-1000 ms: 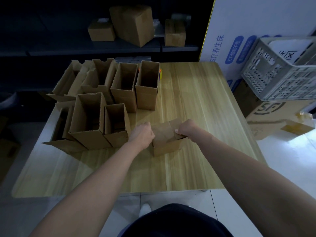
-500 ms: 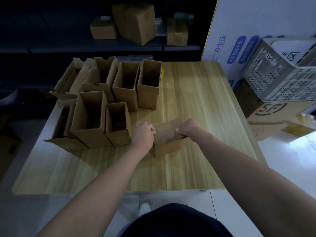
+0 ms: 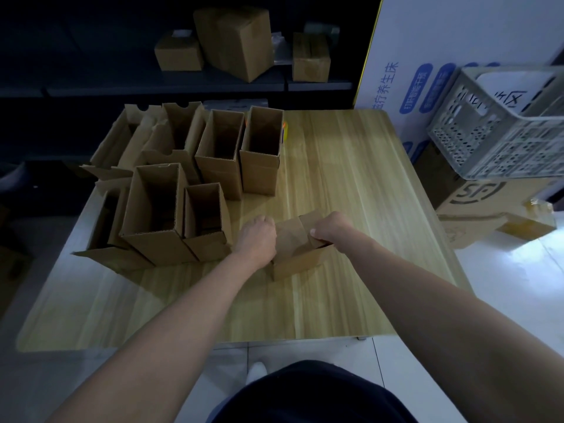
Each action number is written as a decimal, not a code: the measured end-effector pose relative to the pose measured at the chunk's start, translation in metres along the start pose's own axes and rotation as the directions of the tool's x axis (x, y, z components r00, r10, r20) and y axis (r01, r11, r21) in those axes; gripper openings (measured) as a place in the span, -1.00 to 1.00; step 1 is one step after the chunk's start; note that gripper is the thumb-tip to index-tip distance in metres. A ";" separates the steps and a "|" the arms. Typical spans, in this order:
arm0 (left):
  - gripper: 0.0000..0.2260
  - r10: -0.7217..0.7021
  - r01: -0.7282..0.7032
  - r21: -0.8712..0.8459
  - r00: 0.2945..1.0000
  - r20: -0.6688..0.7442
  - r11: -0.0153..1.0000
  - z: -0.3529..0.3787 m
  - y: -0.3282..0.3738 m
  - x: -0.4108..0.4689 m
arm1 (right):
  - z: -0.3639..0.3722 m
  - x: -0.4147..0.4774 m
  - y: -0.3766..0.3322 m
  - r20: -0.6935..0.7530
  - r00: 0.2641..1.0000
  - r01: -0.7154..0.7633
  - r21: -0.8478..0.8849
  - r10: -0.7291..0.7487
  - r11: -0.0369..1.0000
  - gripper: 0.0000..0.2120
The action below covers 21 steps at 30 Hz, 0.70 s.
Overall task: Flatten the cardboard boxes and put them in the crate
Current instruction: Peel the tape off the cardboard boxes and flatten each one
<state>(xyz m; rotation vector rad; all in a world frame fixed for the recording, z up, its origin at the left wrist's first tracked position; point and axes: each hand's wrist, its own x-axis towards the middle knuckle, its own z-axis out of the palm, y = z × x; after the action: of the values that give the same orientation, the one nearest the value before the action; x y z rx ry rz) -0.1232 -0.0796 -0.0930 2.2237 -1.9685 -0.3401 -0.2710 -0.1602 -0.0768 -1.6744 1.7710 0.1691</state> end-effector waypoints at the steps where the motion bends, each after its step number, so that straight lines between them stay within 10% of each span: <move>1: -0.90 0.056 -0.055 0.017 0.998 -0.017 0.998 0.002 -0.002 -0.002 | 0.000 0.000 0.000 0.004 1.000 0.000 0.008 0.000 1.000 -0.69; 10: -0.87 -0.055 0.061 -0.435 0.998 0.027 0.898 0.000 -0.010 -0.003 | -0.003 -0.004 -0.006 0.046 0.999 0.027 0.017 -0.028 0.999 -0.72; 21: -0.84 -0.026 0.071 -0.491 0.995 0.099 0.868 0.002 -0.007 0.000 | -0.005 -0.008 -0.003 0.026 1.000 0.015 0.022 -0.016 1.000 -0.68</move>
<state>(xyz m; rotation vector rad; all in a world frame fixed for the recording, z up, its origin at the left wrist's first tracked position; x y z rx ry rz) -0.1173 -0.0784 -0.0966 1.9473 -1.6214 -0.8589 -0.2708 -0.1560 -0.0678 -1.6627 1.7345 0.1633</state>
